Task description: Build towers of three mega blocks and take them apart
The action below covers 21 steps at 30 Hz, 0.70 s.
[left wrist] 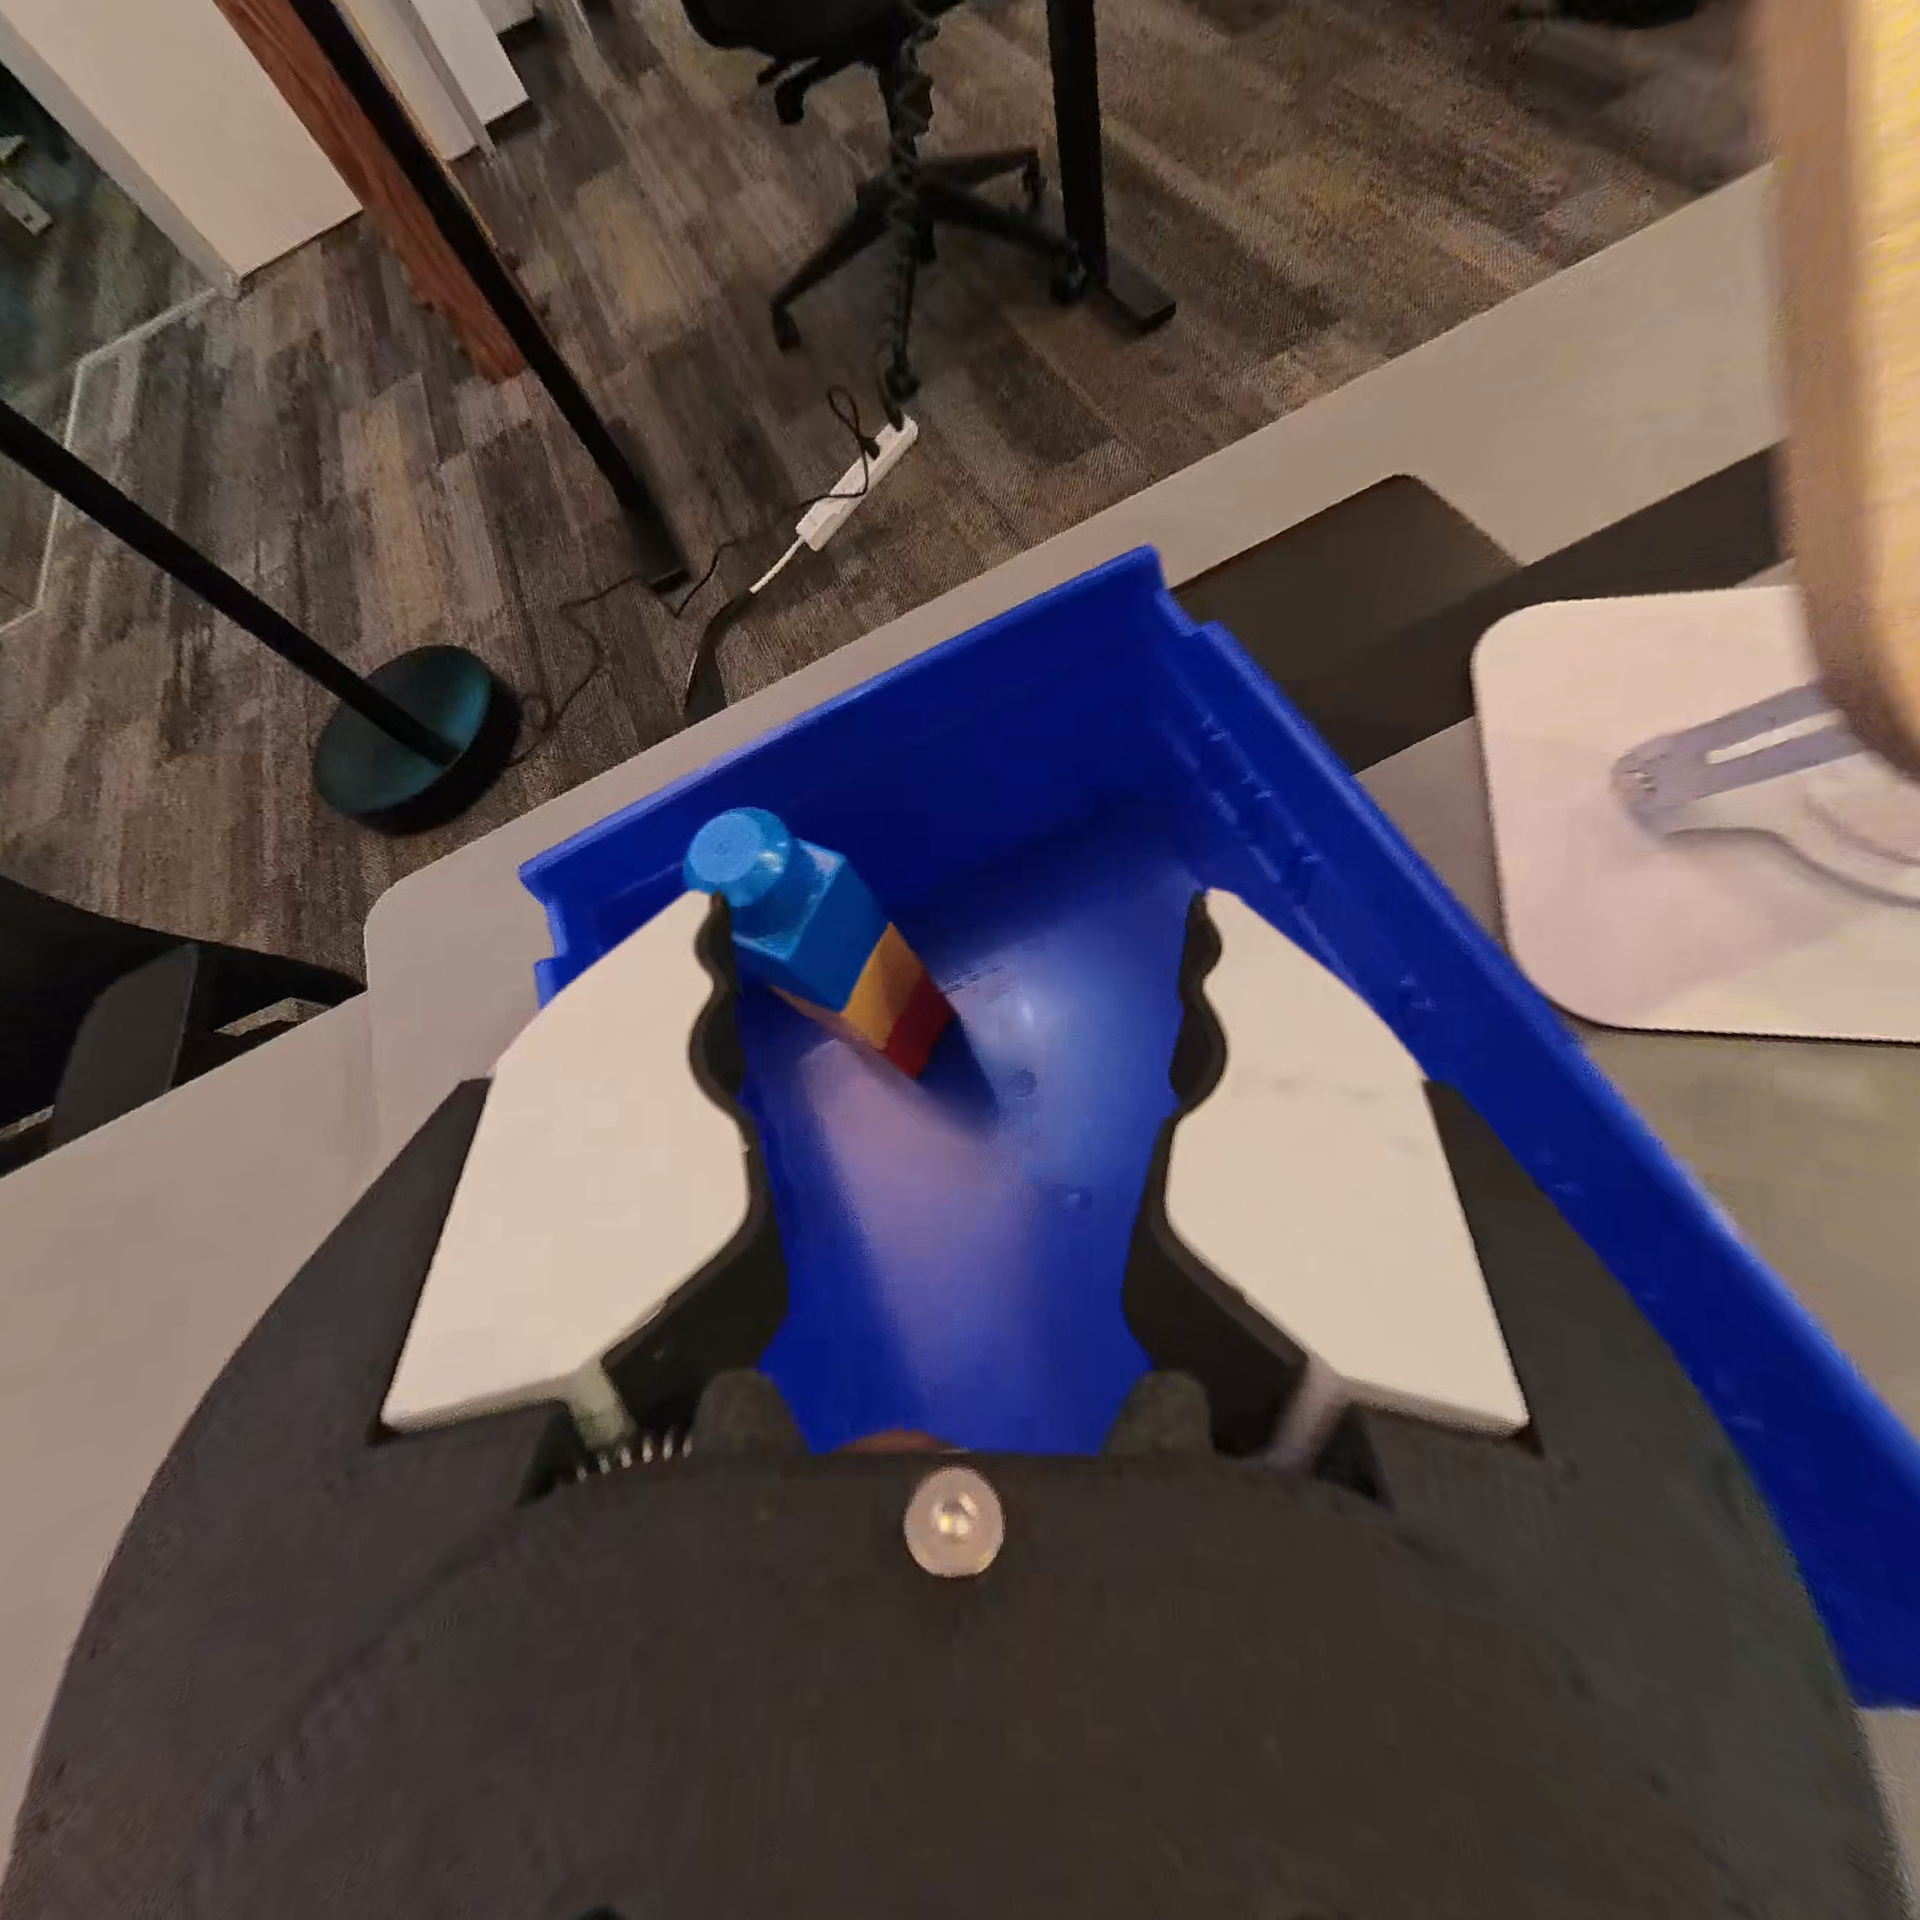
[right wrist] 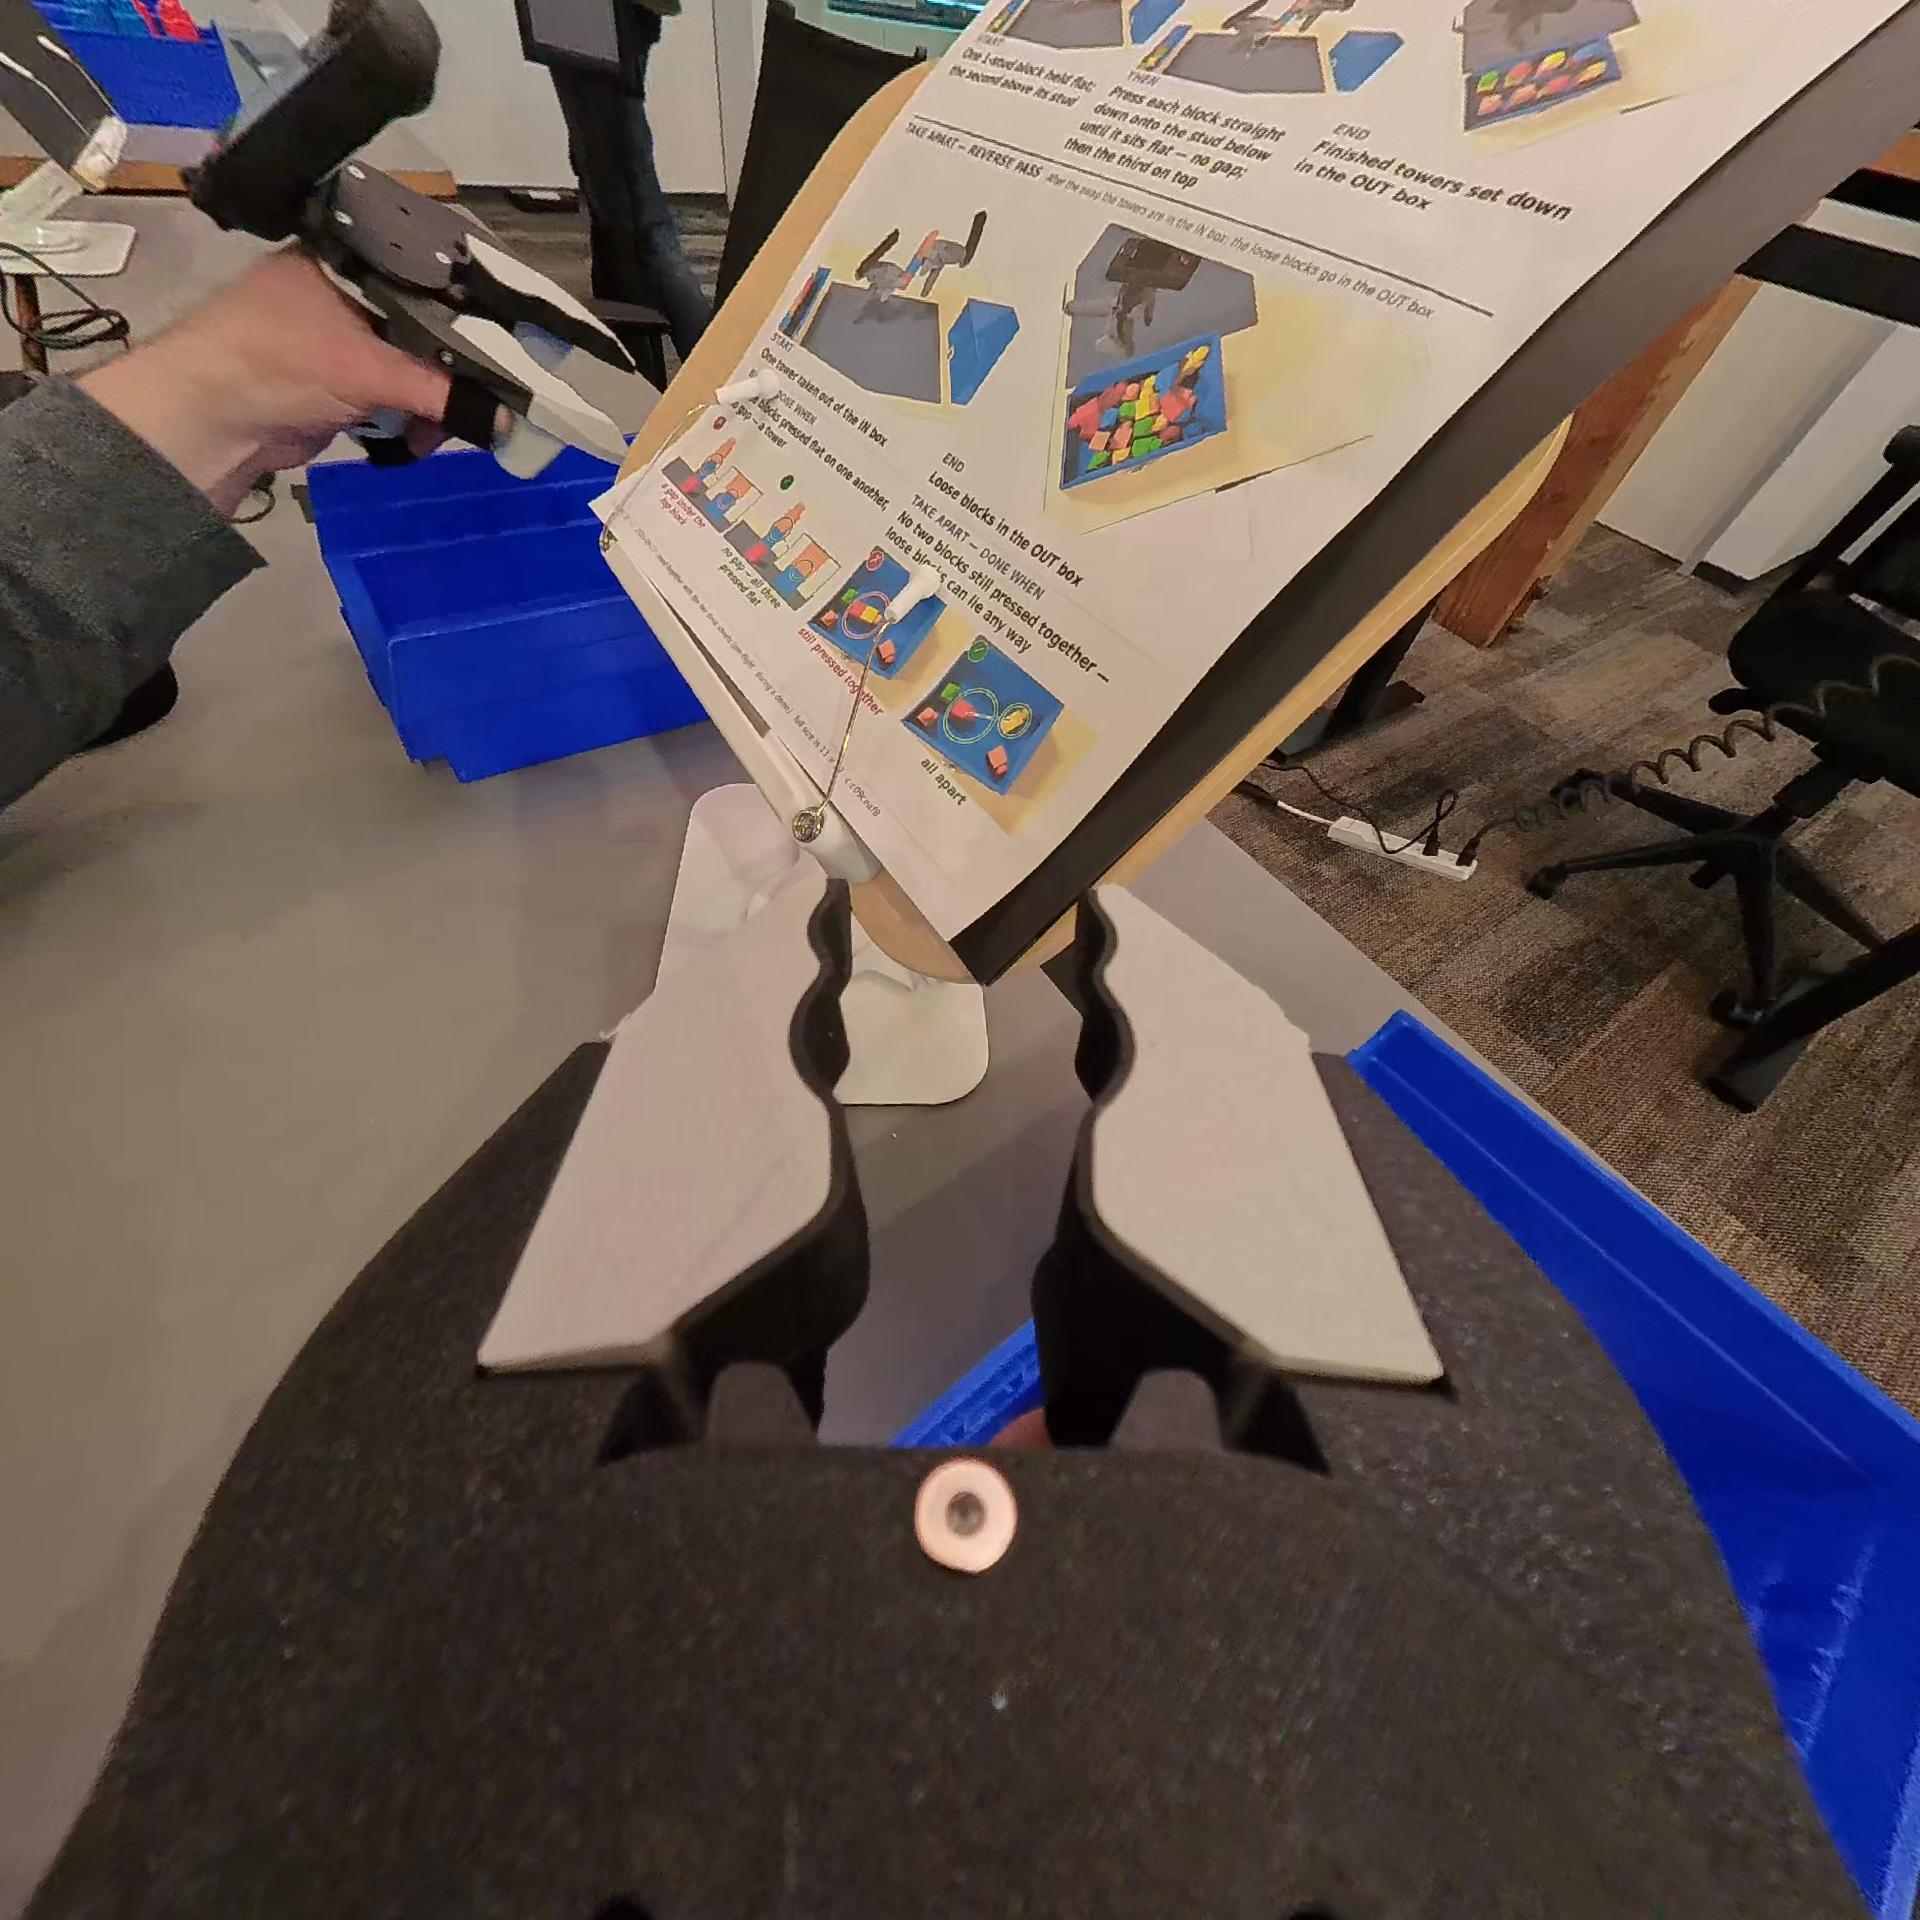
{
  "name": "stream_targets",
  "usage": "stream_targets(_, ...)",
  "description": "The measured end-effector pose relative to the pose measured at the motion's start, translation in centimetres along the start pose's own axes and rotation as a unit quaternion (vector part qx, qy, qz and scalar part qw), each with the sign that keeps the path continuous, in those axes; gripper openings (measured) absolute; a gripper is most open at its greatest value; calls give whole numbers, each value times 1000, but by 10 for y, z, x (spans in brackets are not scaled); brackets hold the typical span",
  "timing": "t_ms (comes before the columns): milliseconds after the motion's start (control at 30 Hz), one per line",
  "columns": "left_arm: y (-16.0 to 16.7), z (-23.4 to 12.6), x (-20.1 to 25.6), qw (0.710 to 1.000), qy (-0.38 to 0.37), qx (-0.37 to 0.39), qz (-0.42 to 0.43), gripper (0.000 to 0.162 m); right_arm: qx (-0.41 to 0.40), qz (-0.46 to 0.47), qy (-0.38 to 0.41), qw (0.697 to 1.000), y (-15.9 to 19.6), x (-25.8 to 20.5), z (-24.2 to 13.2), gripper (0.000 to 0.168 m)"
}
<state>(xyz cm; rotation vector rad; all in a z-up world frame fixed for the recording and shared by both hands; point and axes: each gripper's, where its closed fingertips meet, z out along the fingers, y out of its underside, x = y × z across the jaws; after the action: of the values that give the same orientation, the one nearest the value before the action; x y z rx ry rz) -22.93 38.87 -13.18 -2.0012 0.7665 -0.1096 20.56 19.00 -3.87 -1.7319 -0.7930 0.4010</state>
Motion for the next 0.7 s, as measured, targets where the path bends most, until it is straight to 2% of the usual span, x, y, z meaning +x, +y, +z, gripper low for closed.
stream_targets(133, 11, 25, -25, 999, -7, -32, 10, 86, -3, 0, -3, 1000, 1, -2, 2, 41)
stream_targets(300, 26, 53, -36, 995, 3, -87, 43, 83, -8, -7, -6, 1000, 1, -6, 6, 41)
stream_targets(433, 39, 69, -37, 990, 23, -129, 44, 65, -11, -9, -12, 1000, 3, -9, 10, 41)
stream_targets(467, 37, 70, -39, 991, 18, -123, 50, 49, -13, -9, -13, 1000, 3, -10, 11, 41)
stream_targets(500, 36, 69, -37, 991, 29, -120, 46, 41, -14, -9, -14, 1000, 4, -10, 12, 41)
stream_targets(600, 32, 62, -35, 993, 30, -110, 25, 39, -9, -14, -19, 1000, 1, -14, 13, 41)
stream_targets(700, 23, 40, -26, 995, 36, -94, 17, 39, -1, -22, -27, 999, -4, -20, 14, 41)
